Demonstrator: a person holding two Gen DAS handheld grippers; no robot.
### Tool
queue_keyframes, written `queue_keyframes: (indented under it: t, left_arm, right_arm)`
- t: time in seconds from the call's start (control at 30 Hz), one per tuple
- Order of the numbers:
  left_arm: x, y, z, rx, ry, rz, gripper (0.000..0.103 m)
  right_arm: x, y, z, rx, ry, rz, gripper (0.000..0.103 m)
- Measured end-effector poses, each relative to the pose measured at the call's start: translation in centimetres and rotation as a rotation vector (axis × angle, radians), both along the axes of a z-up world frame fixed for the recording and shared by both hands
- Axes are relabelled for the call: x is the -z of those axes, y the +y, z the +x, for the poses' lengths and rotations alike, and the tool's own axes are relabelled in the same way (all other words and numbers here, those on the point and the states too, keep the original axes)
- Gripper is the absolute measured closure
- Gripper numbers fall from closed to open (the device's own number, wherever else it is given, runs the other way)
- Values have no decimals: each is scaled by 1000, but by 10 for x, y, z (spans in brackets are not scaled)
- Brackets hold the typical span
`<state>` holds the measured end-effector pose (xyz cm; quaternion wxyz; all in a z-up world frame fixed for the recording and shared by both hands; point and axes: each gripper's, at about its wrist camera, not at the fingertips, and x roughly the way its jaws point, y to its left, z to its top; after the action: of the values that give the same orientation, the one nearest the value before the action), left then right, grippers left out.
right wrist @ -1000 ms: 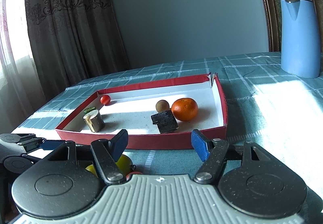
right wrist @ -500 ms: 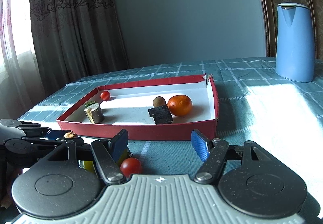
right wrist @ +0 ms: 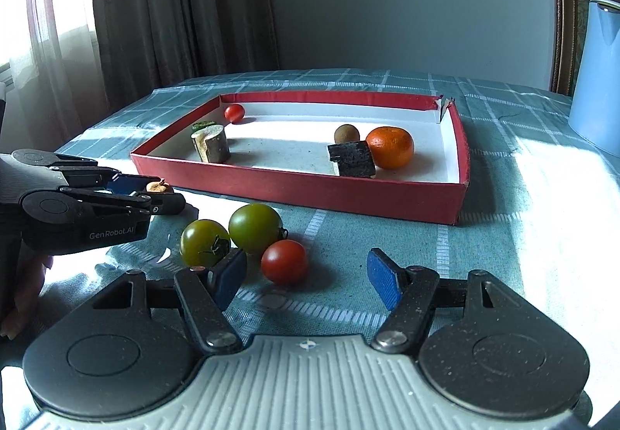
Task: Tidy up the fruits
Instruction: 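Grasp the brown pear with the left tool while the right tool grasps the red tomato, then carry the pear and red tomato into the tray and open both tools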
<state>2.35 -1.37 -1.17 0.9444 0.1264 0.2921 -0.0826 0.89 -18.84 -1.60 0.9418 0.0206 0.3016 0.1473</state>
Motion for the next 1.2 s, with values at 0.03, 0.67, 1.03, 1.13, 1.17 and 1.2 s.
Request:
queue_keyframes:
  t: [0.03, 0.67, 1.03, 1.13, 1.17, 1.2]
  left_arm:
    - [0, 0, 0, 0, 0, 1, 75]
    - [1, -3, -2, 3, -14, 23, 75]
    - [-1, -6, -7, 20, -49, 37, 77]
    - [-1, -6, -7, 21, -51, 38, 77]
    - [-1, -6, -6, 19, -49, 39, 77]
    - [-1, -5, -6, 17, -48, 38, 77]
  right_arm:
    - [0, 1, 2, 2, 8, -5, 37]
    - [0, 5, 7, 7, -9, -27, 77]
    - [-5, -5, 0, 46, -55, 29, 77]
    - [-4, -6, 1, 48, -52, 34, 77]
    - [-4, -6, 1, 47, -51, 35, 77]
    - [-4, -6, 2, 47, -50, 34, 77]
